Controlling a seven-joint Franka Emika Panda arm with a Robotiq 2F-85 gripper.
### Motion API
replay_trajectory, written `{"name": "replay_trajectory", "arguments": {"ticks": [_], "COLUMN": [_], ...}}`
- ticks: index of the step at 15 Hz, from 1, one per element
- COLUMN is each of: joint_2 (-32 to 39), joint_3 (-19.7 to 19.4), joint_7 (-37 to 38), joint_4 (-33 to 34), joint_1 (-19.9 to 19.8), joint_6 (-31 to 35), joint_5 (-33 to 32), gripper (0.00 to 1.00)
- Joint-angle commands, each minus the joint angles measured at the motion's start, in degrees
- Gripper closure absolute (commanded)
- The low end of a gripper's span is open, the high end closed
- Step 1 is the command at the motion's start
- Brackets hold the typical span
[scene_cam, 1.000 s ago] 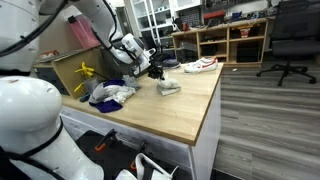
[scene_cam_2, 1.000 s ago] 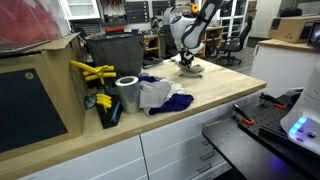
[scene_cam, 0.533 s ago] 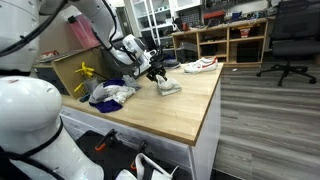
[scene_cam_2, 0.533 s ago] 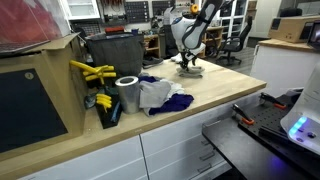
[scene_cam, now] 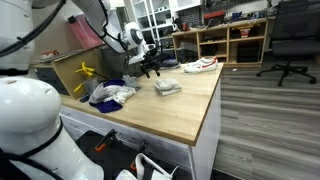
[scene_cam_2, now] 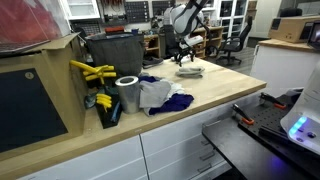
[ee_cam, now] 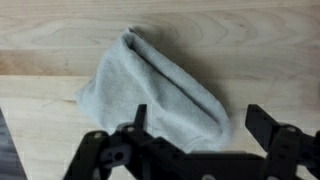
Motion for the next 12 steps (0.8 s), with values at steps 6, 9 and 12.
{"name": "replay_trajectory", "arguments": {"ticks": [6, 9, 12], "joint_2": [4.5, 7.0, 8.6], "joint_3": [-7.2, -8.2, -7.7], "joint_7": [12.5, 14.8, 15.8], "joint_4": [8.1, 8.8, 8.3], "joint_1": [-0.8, -1.4, -1.7], "joint_6": [-1.1, -2.1, -1.5], "joint_5": [0.5, 1.0, 2.2], "gripper": [0.00, 0.26, 0.51]}}
